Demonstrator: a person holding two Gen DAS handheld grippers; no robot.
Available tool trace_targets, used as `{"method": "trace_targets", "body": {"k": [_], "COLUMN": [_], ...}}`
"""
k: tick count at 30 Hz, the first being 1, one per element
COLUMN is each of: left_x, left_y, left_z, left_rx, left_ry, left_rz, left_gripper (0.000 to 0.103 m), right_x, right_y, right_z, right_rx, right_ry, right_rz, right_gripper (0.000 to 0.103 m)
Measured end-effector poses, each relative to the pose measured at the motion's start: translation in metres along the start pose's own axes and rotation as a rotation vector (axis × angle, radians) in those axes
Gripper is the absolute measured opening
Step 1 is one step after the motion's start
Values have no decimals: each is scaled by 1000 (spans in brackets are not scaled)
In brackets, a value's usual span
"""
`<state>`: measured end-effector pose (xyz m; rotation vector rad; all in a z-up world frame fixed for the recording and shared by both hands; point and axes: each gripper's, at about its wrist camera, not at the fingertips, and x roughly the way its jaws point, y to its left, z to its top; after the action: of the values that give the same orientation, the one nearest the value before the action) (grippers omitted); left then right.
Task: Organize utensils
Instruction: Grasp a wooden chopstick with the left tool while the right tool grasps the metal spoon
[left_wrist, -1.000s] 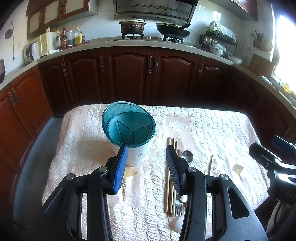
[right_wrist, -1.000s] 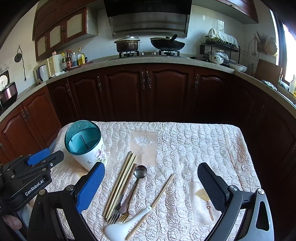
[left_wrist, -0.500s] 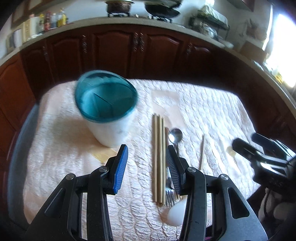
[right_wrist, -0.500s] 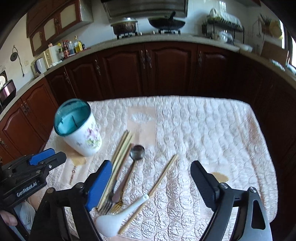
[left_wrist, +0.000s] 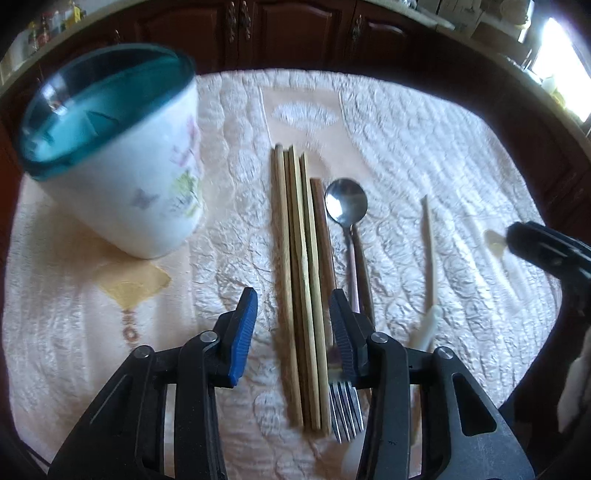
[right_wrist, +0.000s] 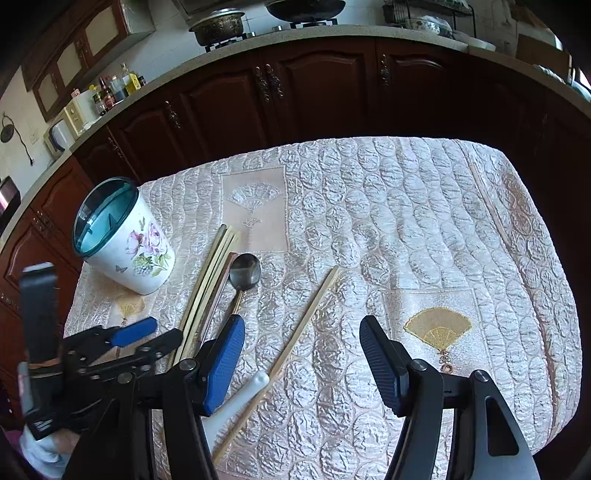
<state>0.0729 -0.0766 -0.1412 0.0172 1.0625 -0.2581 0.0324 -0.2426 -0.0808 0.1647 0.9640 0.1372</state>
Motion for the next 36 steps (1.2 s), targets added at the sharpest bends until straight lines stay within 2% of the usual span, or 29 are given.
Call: {"method": "trace_targets", "body": {"k": [4, 5, 8, 9, 10, 21, 26, 29, 33, 36], "left_x": [12, 15, 15, 14, 10, -28, -44, -49, -54, -47], "left_y": [3, 4, 9, 12, 14, 48, 53, 56, 60, 61], "left_z": [2, 3, 3, 3, 1, -38, -58, -60, -48, -32], "left_rx": [-25, -36, -53, -56, -58, -82, -50, -38, -50, -69], "left_ry": [35, 40, 38, 35, 29, 69, 105, 98, 51, 22], "left_rz": [-28, -31, -36, -34, -23, -65, -65, -35, -41, -24], "left_gripper": [26, 21, 20, 11, 10, 10, 10, 12, 27, 27], "right_x": [4, 5, 9, 9, 10, 25, 37, 48, 61, 70], "right_y": [-3, -3, -3, -2, -2, 19, 24, 27, 30, 34], "right_z": [1, 1, 1, 1, 2, 11, 16, 20, 25, 28], "right_rx": [9, 11, 10, 9, 7, -42, -34, -41, -50, -57], "right_ry": [11, 14, 21, 21, 22, 28, 47, 60, 76, 87], "right_rz": [3, 3, 4, 5, 6, 47, 85, 97, 106, 111], "right_gripper": [63, 63, 63, 63, 63, 63, 63, 63, 63, 63]}}
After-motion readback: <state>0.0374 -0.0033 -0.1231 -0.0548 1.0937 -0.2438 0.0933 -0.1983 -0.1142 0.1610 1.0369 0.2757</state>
